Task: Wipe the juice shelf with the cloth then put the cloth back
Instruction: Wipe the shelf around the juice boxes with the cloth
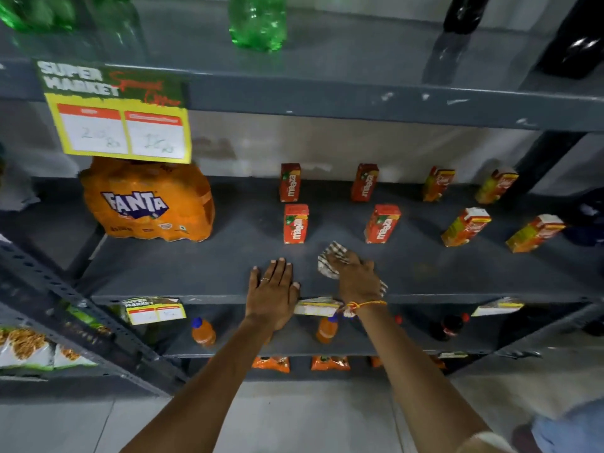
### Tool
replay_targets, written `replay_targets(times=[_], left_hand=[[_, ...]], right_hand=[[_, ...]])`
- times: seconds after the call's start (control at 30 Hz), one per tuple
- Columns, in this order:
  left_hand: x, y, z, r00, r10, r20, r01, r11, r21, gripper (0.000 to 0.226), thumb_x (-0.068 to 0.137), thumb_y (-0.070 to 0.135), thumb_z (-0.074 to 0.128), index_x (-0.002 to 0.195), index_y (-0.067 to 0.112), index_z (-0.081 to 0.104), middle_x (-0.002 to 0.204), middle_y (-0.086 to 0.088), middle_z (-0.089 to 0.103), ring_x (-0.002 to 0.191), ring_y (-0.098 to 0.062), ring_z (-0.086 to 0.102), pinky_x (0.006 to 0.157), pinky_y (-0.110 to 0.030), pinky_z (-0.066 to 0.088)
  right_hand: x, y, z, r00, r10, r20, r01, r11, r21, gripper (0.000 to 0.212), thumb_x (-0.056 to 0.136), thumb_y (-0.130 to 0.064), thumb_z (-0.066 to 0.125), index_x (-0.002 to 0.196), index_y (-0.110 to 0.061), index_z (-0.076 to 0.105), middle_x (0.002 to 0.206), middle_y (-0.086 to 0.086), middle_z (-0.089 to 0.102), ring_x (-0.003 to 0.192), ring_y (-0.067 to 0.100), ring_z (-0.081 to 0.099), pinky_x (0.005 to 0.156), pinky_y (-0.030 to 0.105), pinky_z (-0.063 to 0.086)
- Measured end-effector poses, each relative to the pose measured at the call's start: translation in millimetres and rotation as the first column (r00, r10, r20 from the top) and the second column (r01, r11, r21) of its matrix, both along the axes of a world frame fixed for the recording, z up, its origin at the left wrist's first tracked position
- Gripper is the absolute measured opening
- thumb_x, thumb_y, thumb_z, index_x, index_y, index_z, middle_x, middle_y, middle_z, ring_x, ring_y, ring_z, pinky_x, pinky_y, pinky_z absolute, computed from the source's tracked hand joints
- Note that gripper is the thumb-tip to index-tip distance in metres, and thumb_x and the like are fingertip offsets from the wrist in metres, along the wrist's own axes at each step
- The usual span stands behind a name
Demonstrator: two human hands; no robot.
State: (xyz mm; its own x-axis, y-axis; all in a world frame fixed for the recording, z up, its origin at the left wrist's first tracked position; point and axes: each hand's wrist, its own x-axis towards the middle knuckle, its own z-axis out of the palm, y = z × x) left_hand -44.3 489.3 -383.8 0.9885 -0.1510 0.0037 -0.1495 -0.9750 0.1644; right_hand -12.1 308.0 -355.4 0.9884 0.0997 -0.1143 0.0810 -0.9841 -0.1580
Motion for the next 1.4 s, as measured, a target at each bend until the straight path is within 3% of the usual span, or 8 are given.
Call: replay_targets(times=[0.1, 0.23, 0.4, 0.5, 0.7, 0.9, 1.1, 1.4], left_hand=[[8, -49, 3, 1.000, -0.010, -0.002, 0.010, 1.000, 0.011, 0.053, 0.097, 0.038, 0.011, 0.144, 0.013, 0.017, 0.154, -0.004, 0.017, 0.140, -0.018, 0.009, 0.112, -0.048, 0.001], [13, -113, 5, 1.000, 0.030, 0.001, -0.029, 0.997, -0.074, 0.080, 0.078, 0.046, -0.011, 0.143, 0.014, 0.021, 0.153, -0.003, 0.021, 0.140, -0.018, 0.012, 0.112, -0.047, 0.002], [11, -135, -4, 0.993, 0.100, 0.068, -0.082, 0.972, -0.222, 0.067, 0.084, 0.040, 0.016, 0.130, 0.002, 0.047, 0.136, -0.017, 0.049, 0.125, -0.035, 0.043, 0.101, -0.055, 0.032], [12, -132, -8, 0.993, 0.109, 0.053, -0.096, 0.975, -0.202, 0.066, 0.084, 0.040, 0.018, 0.131, 0.003, 0.045, 0.136, -0.016, 0.049, 0.127, -0.034, 0.041, 0.102, -0.051, 0.032], [13, -158, -3, 0.997, 0.051, 0.060, -0.042, 0.990, -0.138, 0.061, 0.088, 0.039, 0.018, 0.131, 0.006, 0.046, 0.136, -0.012, 0.051, 0.127, -0.029, 0.042, 0.102, -0.050, 0.032], [8, -199, -1, 0.996, -0.070, 0.045, 0.076, 0.988, -0.133, 0.064, 0.088, 0.041, 0.012, 0.136, 0.008, 0.039, 0.142, -0.009, 0.043, 0.132, -0.026, 0.034, 0.108, -0.045, 0.023], [13, -203, -4, 0.996, -0.062, 0.059, 0.069, 0.991, -0.116, 0.053, 0.087, 0.032, 0.027, 0.120, 0.004, 0.058, 0.126, -0.013, 0.059, 0.120, -0.030, 0.050, 0.097, -0.053, 0.038], [16, -267, -5, 0.993, -0.036, 0.115, 0.049, 0.992, -0.114, 0.054, 0.088, 0.033, 0.026, 0.126, 0.005, 0.052, 0.129, -0.012, 0.057, 0.120, -0.028, 0.050, 0.099, -0.051, 0.037]], right_hand=[[-9, -58, -4, 0.987, -0.161, -0.013, 0.162, 0.987, 0.026, 0.067, 0.081, -0.008, 0.052, 0.139, -0.035, 0.030, 0.153, 0.006, 0.025, 0.129, 0.039, 0.035, 0.096, 0.048, 0.045], [-29, -112, 9, 0.916, -0.398, -0.041, 0.400, 0.910, 0.105, 0.051, 0.085, -0.009, 0.051, 0.133, -0.021, 0.042, 0.146, 0.017, 0.029, 0.122, 0.042, 0.040, 0.101, 0.046, 0.042], [-19, -81, 17, 0.997, -0.029, 0.075, 0.013, 0.980, 0.196, 0.047, 0.093, -0.009, 0.037, 0.136, -0.028, 0.040, 0.152, 0.010, 0.026, 0.127, 0.039, 0.035, 0.104, 0.044, 0.040], [-12, -70, 6, 0.997, 0.077, -0.001, -0.076, 0.988, 0.134, 0.045, 0.096, -0.015, 0.035, 0.137, -0.033, 0.037, 0.155, 0.006, 0.018, 0.125, 0.042, 0.034, 0.099, 0.051, 0.043], [7, -146, -4, 0.982, -0.190, -0.013, 0.191, 0.978, 0.085, 0.066, 0.077, -0.020, 0.069, 0.133, -0.037, 0.038, 0.154, 0.004, 0.018, 0.127, 0.038, 0.040, 0.098, 0.047, 0.046], [-8, -213, 17, 0.773, -0.629, -0.082, 0.633, 0.755, 0.170, 0.047, 0.075, -0.018, 0.069, 0.119, -0.012, 0.053, 0.138, 0.018, 0.035, 0.117, 0.040, 0.048, 0.098, 0.045, 0.046], [-13, -136, 16, 0.992, -0.126, -0.002, 0.125, 0.979, 0.158, 0.048, 0.090, -0.016, 0.050, 0.134, -0.033, 0.040, 0.151, 0.013, 0.023, 0.127, 0.041, 0.038, 0.103, 0.048, 0.043], [19, -281, 3, 0.975, -0.190, -0.114, 0.198, 0.978, 0.060, 0.044, 0.092, -0.023, 0.045, 0.134, -0.034, 0.039, 0.153, 0.006, 0.022, 0.134, 0.036, 0.037, 0.109, 0.047, 0.039]])
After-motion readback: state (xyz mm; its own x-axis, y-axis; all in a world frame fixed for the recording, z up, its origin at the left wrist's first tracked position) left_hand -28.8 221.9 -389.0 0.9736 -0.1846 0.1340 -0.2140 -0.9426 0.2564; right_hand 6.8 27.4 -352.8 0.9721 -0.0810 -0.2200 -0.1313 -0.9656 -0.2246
